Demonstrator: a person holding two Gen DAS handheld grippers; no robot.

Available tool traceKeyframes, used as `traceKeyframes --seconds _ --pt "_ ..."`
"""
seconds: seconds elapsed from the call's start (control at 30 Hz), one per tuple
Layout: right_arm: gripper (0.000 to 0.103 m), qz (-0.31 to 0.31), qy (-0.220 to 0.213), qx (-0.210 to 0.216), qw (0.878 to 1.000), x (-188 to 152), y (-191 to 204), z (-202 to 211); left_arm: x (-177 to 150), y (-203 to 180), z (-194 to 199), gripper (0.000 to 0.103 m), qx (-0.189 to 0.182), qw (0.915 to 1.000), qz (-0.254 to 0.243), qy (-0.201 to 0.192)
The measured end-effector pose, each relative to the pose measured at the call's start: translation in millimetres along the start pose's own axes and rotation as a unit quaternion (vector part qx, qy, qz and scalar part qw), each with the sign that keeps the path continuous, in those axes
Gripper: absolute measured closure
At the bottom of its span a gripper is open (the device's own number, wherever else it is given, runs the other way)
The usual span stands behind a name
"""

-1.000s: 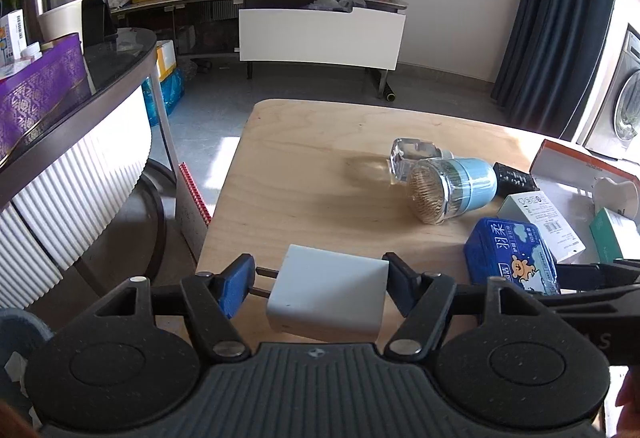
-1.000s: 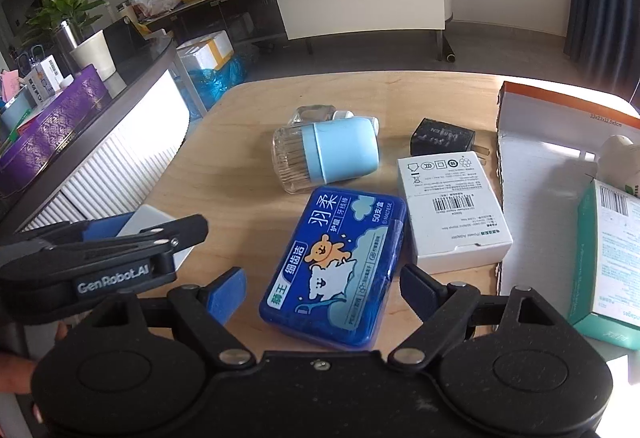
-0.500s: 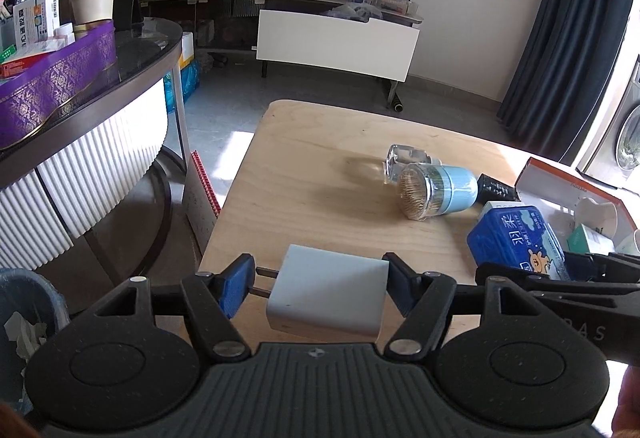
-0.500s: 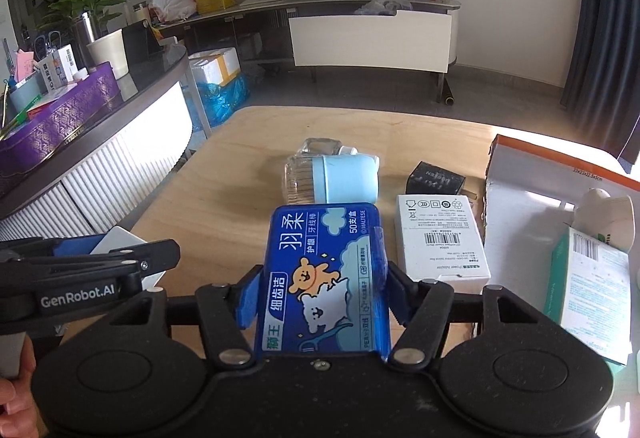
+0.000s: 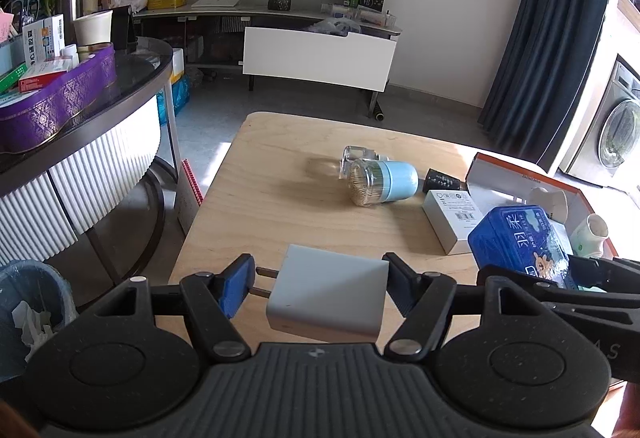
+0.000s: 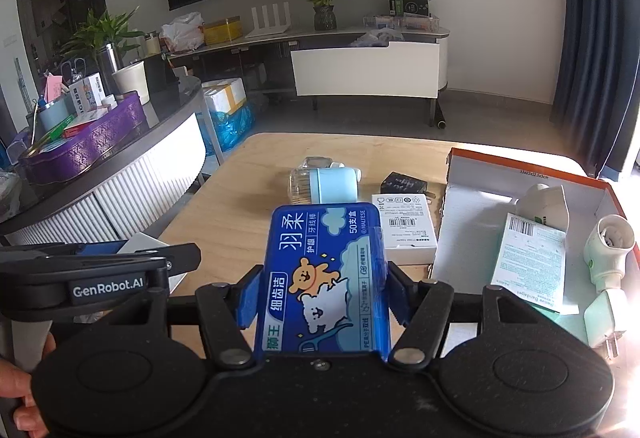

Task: Organize rigid objects
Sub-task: 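Carry the charger with left tool while right tool carries the tissue pack over the box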

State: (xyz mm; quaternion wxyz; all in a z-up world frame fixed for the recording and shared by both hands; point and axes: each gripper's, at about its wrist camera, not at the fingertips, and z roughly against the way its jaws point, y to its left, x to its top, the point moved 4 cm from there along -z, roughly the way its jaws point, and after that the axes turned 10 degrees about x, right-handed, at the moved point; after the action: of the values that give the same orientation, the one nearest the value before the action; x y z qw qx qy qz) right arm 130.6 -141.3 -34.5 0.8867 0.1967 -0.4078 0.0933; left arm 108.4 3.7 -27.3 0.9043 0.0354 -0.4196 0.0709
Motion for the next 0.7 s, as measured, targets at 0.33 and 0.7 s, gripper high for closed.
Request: traceKeyframes --seconds 0.33,0.7 --pt "0.028 -0.004 -0.024 0.007 1.000 -4 2 28 -5 -5 16 0.033 0.000 0.9999 -0.005 -0.014" --pt "0.028 -0.003 -0.037 0.012 0.999 -15 1 50 -10 -11 32 0.033 -0.001 0.9996 -0.012 -0.026"
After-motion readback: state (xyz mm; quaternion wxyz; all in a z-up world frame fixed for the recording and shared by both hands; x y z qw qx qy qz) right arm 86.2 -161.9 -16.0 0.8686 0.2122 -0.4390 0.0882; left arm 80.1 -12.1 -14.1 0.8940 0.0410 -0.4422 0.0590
